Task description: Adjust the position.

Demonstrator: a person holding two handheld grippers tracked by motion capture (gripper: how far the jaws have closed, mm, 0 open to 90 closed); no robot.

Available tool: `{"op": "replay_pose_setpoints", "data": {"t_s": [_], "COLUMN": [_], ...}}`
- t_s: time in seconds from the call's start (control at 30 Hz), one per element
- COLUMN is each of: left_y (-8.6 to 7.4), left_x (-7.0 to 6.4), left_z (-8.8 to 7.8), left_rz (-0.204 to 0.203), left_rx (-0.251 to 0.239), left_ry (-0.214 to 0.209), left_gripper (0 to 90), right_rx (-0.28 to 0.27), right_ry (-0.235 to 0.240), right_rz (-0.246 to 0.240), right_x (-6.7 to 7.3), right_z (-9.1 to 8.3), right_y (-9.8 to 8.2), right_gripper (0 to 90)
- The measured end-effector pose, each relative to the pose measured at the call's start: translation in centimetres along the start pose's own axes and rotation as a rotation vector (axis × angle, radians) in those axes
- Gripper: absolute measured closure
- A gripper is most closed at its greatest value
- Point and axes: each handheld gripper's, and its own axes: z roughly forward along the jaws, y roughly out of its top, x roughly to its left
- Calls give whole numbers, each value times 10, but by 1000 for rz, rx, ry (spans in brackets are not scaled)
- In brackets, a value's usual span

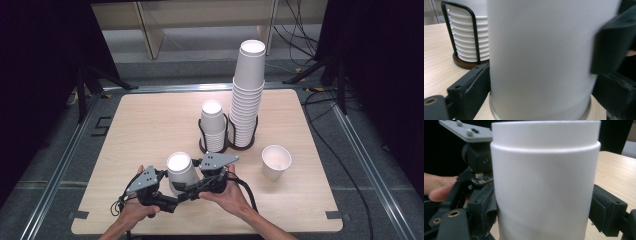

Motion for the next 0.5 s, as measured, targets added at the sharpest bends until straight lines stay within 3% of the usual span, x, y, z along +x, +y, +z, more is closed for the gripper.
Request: {"op": "replay_pose_setpoints", "data": {"t_s": [0.13,0.23,0.3,0.47,0.5], "left_y": [1,1,2,2,3], "left_x": [0,-1,-3,-3,-3], "left_z": [-3,-1,-4,-3,-5], "left_rz": [6,8,37,48,59], "left_rx": [8,-13,7,-12,10], "left_ry": [3,-1,21,15,29], "left_gripper": [53,65,69,104,110], "right_rx": [-7,-12,-22,-1,-10], "right_ry": [-5,4,6,-4,17], "right_rz": [-16,0,-13,-20,-3], "right_x": [2,2,1,1,2], "right_z": [0,0,0,-2,-1], "right_y": [2,2,2,3,3], "right_gripper": [196,196,194,175,171]}}
